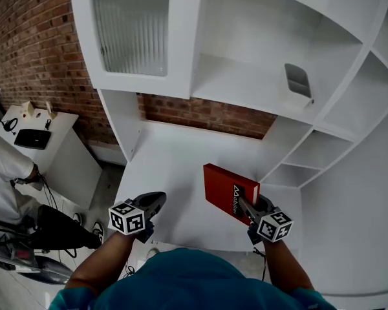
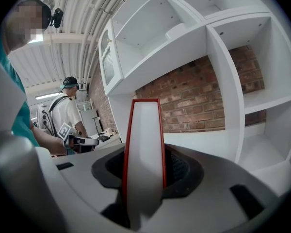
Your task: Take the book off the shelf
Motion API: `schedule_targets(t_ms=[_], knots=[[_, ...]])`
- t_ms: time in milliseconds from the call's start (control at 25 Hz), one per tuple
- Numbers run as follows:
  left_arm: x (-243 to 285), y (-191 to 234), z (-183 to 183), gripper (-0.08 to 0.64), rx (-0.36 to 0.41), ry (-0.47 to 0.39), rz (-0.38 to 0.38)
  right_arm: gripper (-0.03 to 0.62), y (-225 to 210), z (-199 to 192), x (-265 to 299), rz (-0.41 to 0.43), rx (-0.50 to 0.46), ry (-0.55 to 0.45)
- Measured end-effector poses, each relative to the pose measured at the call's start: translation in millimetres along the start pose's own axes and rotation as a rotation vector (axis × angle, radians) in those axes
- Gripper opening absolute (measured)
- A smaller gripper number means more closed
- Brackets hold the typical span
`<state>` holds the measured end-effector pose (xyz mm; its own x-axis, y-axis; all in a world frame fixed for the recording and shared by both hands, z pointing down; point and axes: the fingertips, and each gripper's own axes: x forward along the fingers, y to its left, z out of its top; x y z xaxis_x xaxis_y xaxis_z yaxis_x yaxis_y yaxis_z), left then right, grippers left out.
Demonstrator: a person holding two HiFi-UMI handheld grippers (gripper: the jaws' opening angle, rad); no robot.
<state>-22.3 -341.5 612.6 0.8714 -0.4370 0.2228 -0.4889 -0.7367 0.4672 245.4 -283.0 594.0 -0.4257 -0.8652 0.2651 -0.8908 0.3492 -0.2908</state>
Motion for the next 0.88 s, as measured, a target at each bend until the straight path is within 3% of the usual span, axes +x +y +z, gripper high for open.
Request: schedule_targets(t_ms=[880], knots=[[-3.7,-2.6,6.9,0.014,0.004,-0.012,-0.006,0.173,2.1,6.0,1.1,0.004,0.004,-0.007]])
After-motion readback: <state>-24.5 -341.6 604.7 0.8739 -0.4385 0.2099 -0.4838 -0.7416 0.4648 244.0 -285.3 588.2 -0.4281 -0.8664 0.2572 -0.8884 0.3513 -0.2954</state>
